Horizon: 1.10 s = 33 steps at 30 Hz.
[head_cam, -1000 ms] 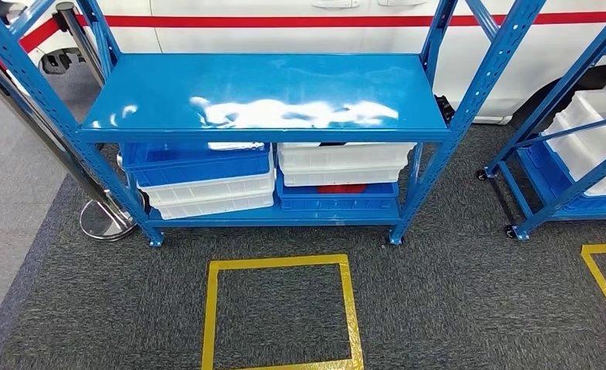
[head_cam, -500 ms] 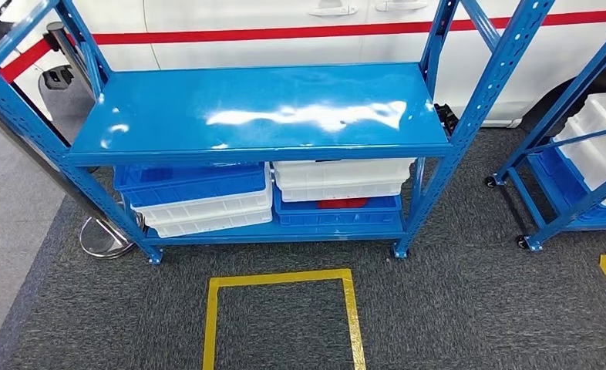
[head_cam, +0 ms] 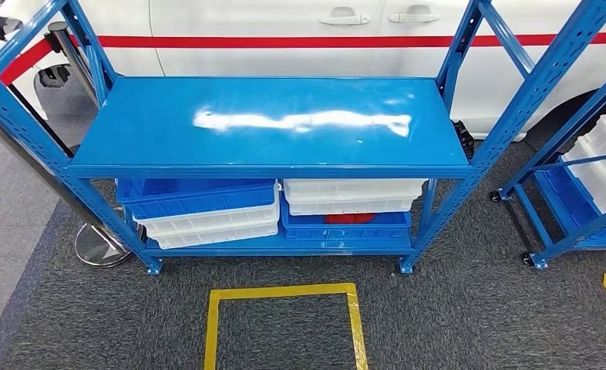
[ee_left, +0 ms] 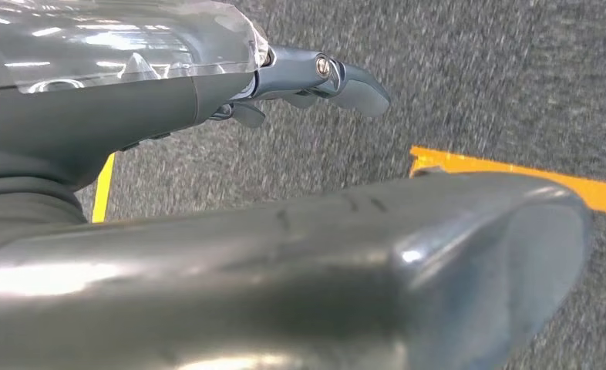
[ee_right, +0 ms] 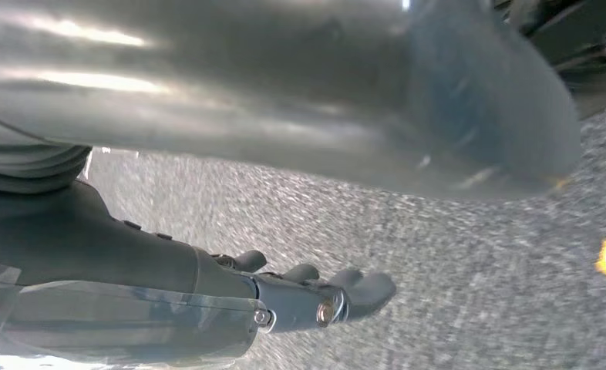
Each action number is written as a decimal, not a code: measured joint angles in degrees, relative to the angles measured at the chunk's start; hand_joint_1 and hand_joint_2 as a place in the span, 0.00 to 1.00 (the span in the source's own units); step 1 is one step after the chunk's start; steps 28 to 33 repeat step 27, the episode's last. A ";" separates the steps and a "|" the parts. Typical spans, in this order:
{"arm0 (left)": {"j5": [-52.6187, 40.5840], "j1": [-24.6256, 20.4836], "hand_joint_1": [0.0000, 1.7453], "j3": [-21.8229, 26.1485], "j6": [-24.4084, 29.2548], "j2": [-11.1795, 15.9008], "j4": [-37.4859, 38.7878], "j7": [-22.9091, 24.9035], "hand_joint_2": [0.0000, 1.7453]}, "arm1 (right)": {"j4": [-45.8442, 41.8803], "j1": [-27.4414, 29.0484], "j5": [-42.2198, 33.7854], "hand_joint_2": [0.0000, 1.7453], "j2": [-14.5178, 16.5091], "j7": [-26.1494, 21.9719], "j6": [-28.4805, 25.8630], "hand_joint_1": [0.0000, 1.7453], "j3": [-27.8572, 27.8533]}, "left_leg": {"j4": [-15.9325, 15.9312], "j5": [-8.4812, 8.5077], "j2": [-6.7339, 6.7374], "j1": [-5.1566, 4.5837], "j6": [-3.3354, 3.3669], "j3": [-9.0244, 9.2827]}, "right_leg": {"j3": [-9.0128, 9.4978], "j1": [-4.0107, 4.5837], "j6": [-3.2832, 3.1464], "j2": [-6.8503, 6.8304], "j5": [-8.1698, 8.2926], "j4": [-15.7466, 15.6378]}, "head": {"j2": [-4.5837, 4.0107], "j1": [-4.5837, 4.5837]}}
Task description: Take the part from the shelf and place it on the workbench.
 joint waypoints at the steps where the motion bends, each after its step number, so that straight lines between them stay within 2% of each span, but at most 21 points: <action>1: -0.01 0.01 0.00 -0.09 0.01 0.01 0.00 0.13 0.00 | -0.01 0.00 -0.03 0.25 0.00 0.20 -0.09 0.00 0.00 | -0.01 -0.38 -0.02 -0.06 0.08 0.35 | -2.11 -0.02 0.10 0.00 -0.83 2.31 | 0.00 0.00; 2: -0.04 0.05 0.00 -0.20 0.01 0.00 0.00 0.25 0.00 | -0.01 0.03 -0.08 0.50 0.00 0.37 -0.20 0.00 0.00 | -0.01 -0.80 -0.07 -0.10 0.08 0.83 | -3.48 -0.03 0.13 -0.01 -0.59 3.04 | 0.00 0.00; 3: -0.08 0.09 0.00 -0.33 0.01 -0.01 0.00 0.34 0.00 | -0.01 0.10 -0.14 0.75 0.00 0.49 -0.34 0.00 -0.01 | 0.00 -1.26 -0.15 -0.11 0.02 1.45 | -3.91 -0.02 0.12 -0.01 0.90 1.89 | 0.00 0.00; 4: -0.11 0.13 0.00 -0.48 0.01 -0.01 0.00 0.40 0.00 | -0.01 0.19 -0.20 1.00 0.00 0.58 -0.47 0.00 -0.01 | -0.01 -1.74 -0.23 -0.11 -0.09 2.16 | -3.46 0.00 0.03 -0.01 3.44 -0.96 | 0.00 0.00; 5: -0.15 0.17 0.00 -0.61 0.01 -0.02 0.01 0.45 0.00 | 0.00 0.31 -0.24 1.00 -0.01 0.63 -0.60 0.00 -0.02 | -0.03 -2.23 -0.28 -0.10 -0.27 2.78 | -2.59 0.04 -0.15 -0.02 6.34 -4.69 | 0.00 0.01; 6: -0.17 0.16 0.00 -0.73 0.01 -0.01 0.01 0.48 0.00 | 0.02 0.40 -0.26 1.00 -0.02 0.66 -0.69 0.00 -0.03 | 0.00 -2.67 -0.31 -0.16 -0.54 3.29 | -1.82 0.21 -0.38 -0.05 7.89 -7.86 | 0.00 0.01; 8: -0.17 0.08 0.00 -0.87 0.11 0.01 0.01 0.55 0.00 | 0.04 0.38 -0.27 1.00 -0.05 0.64 -0.79 0.00 -0.04 | 0.07 -3.31 -0.26 -0.29 -1.22 3.85 | -1.15 0.54 -1.05 -0.07 9.09 -10.93 | 0.00 -0.01; 9: -0.16 0.02 0.00 -0.90 0.17 0.02 0.00 0.60 0.00 | 0.04 0.34 -0.28 1.00 -0.05 0.63 -0.79 0.00 -0.04 | 0.22 -3.36 -0.22 -0.37 -1.59 4.11 | -1.10 0.64 -1.39 -0.06 8.75 -11.04 | 0.00 -0.02; 10: -0.16 -0.02 0.00 -0.94 0.26 0.02 0.00 0.69 0.00 | 0.03 0.31 -0.28 1.00 -0.04 0.61 -0.80 0.00 -0.04 | 0.29 -3.27 -0.18 -0.41 -1.94 4.37 | -0.80 0.58 -1.76 -0.01 9.14 -11.20 | 0.00 -0.03; 11: -0.17 0.00 0.00 -1.00 0.31 0.04 0.00 0.78 0.00 | 0.03 0.37 -0.28 1.00 0.00 0.63 -0.84 0.00 -0.04 | 0.38 -3.09 -0.15 -0.46 -2.11 4.73 | -0.36 0.53 -1.88 0.00 9.36 -11.49 | 0.00 -0.02; 13: -0.19 -0.15 0.00 -1.14 0.45 0.11 0.00 1.02 0.00 | 0.03 0.35 -0.28 1.00 0.08 0.98 -0.97 0.00 -0.04 | 0.19 -2.83 -0.13 -0.59 -1.98 5.11 | 0.57 0.33 -1.94 0.08 9.32 -11.97 | 0.00 -0.03; 17: -0.05 -0.57 0.00 -1.25 0.61 0.20 0.00 1.17 0.00 | 0.03 0.19 -0.58 1.00 0.11 1.37 -1.86 0.00 -0.04 | -1.45 -3.76 -0.07 -0.59 -0.98 5.98 | 0.81 0.46 -2.09 0.11 8.96 -12.13 | 0.00 -0.03; 19: 0.14 -0.40 0.00 -1.25 0.78 0.20 0.00 1.13 0.00 | 0.03 0.20 -0.84 1.00 0.11 1.09 -2.05 0.00 -0.04 | -2.26 -4.33 -0.04 -0.45 -1.20 6.40 | 0.75 0.62 -2.24 0.04 8.86 -12.09 | 0.00 -0.04; 21: 0.34 -0.13 0.00 -1.25 1.06 0.20 0.00 1.09 0.00 | 0.03 0.22 -0.91 1.00 0.11 0.91 -2.02 0.00 -0.04 | -2.42 -4.25 -0.05 -0.37 -1.83 6.48 | 0.76 0.66 -2.32 0.01 8.81 -12.06 | 0.00 -0.04; 26: 0.66 0.05 0.00 -1.25 1.52 0.20 0.01 1.44 0.00 | 0.03 0.21 -0.87 1.00 0.11 0.93 -1.95 0.00 -0.04 | -2.56 -4.19 -0.04 -0.37 -2.06 6.59 | 0.90 0.66 -2.32 0.00 8.81 -12.04 | 0.00 -0.04; 33: 0.67 0.06 0.00 -1.25 1.54 0.20 0.01 1.51 0.00 | 0.03 0.21 -0.87 1.00 0.11 0.96 -1.93 0.00 -0.04 | -2.56 -4.19 -0.04 -0.37 -2.07 6.61 | 0.92 0.65 -2.32 0.00 8.81 -12.04 | 0.00 -0.04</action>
